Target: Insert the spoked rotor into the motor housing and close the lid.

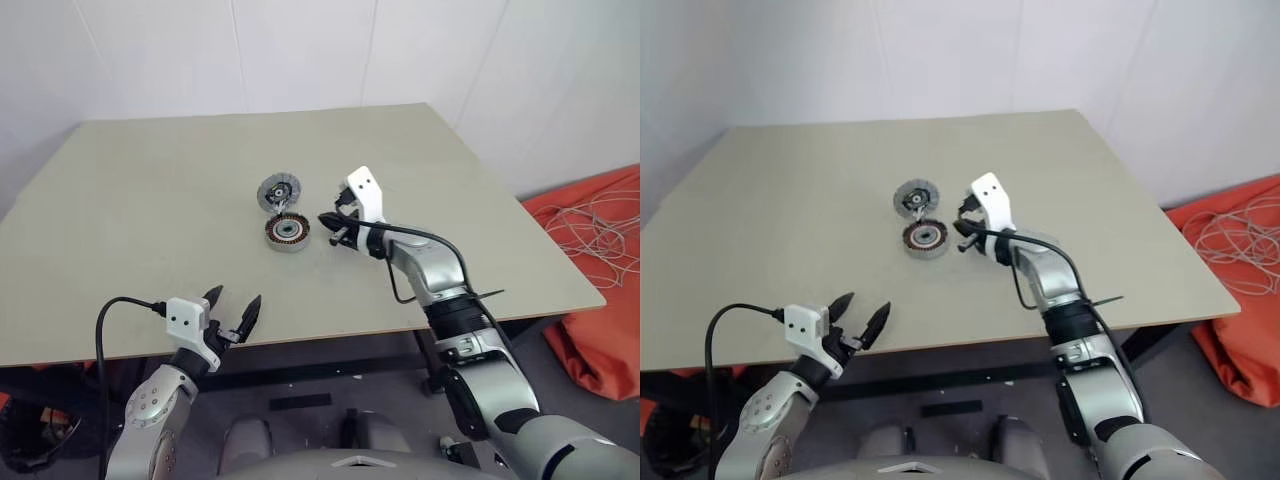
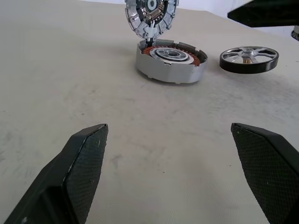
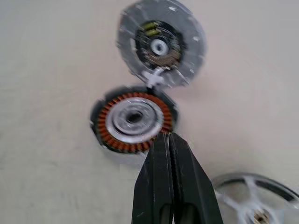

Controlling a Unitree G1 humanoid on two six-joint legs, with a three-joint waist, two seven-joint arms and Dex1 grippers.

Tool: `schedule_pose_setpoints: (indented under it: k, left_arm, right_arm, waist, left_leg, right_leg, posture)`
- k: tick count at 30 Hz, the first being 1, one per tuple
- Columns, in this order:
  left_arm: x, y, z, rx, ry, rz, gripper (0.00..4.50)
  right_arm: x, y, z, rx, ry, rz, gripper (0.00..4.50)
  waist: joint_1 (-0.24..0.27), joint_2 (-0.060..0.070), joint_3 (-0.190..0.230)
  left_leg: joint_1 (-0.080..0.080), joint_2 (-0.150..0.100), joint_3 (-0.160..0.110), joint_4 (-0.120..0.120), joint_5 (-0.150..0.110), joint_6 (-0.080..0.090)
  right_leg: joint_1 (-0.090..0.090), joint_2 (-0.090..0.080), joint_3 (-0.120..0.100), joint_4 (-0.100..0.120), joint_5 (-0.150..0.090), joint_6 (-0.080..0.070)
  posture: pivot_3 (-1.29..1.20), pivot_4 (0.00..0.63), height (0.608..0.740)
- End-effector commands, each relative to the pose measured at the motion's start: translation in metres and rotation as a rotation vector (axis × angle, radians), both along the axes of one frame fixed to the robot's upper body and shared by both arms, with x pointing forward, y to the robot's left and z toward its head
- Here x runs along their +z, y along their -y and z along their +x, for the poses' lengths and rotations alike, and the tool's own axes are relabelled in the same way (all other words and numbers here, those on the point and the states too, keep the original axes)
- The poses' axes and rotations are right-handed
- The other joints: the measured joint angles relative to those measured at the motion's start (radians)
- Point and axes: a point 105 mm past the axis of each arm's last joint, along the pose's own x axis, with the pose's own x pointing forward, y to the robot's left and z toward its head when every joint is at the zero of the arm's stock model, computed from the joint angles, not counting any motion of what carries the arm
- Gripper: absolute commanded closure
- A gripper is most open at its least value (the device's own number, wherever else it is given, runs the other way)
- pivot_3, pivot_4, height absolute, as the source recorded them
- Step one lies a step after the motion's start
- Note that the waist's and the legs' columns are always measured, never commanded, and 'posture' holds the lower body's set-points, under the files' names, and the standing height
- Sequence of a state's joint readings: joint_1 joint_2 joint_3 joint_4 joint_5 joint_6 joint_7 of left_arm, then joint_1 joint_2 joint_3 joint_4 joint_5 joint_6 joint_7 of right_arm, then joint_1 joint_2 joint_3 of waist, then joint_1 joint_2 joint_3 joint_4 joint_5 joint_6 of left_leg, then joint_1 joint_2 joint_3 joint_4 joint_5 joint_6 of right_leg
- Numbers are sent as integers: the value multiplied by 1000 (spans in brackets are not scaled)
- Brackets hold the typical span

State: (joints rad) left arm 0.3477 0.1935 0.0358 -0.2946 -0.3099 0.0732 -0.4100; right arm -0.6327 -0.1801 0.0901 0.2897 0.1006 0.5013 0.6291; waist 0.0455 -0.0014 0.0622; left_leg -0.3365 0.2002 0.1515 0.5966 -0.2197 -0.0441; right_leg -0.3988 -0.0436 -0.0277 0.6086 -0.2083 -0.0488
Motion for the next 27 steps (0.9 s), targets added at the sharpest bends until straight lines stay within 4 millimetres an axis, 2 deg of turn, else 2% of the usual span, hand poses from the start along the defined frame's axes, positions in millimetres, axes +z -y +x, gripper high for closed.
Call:
schedule_pose_setpoints:
  k: [1,2,3,5,11,17,20,23,27]
  left_arm:
    - [14,1,2,-12,58,-1,0]
    - [14,1,2,-12,58,-1,0]
    - [14,1,2,-13,57,-1,0]
    - [14,1,2,-13,56,-2,0]
    - [15,0,5,-13,52,-4,0]
    - [15,-3,7,-13,50,-5,0]
    - [15,-5,9,-12,49,-5,0]
    - [15,-7,10,-11,48,-5,0]
    - [14,-10,11,-9,47,-5,0]
  right_arm:
    - [33,21,4,-80,51,87,4470]
    - [35,27,5,-100,45,102,4470]
    - [37,32,5,-118,39,114,4187]
    - [40,40,4,-149,25,134,3902]
    - [34,67,7,-266,-40,156,1883]
    - [23,84,9,-348,-94,150,22]
    - [15,87,8,-374,-174,164,22]
    - [-1,91,3,-430,-347,226,22]
    - [-5,92,4,-477,-451,313,22]
  waist:
    - [-2,0,0]
    - [-2,0,0]
    - [-2,0,0]
    - [-2,0,0]
    - [1,0,0]
    - [2,0,0]
    - [1,0,0]
    - [1,0,0]
    - [1,1,0]
  left_leg:
    - [0,0,0,0,0,0]
    - [1,0,0,0,0,0]
    - [1,0,0,0,0,0]
    - [1,0,0,0,0,0]
    - [1,0,0,0,0,0]
    - [1,0,0,0,0,0]
    - [1,0,0,0,0,0]
    - [1,0,0,0,0,0]
    - [1,0,0,0,0,0]
  right_leg:
    - [0,0,0,0,0,0]
    - [0,1,0,0,0,0]
    - [0,1,0,0,0,0]
    - [1,1,0,0,0,0]
    - [1,1,0,-1,0,0]
    - [1,1,0,-1,0,0]
    - [1,1,0,-1,0,0]
    - [2,1,0,-1,0,0]
    - [1,1,0,-1,0,0]
  posture:
    - [0,0,740]
    - [0,0,740]
    - [0,0,740]
    - [0,0,740]
    - [0,0,740]
    - [0,0,740]
    - [0,0,740]
    - [0,0,740]
    - [0,0,740]
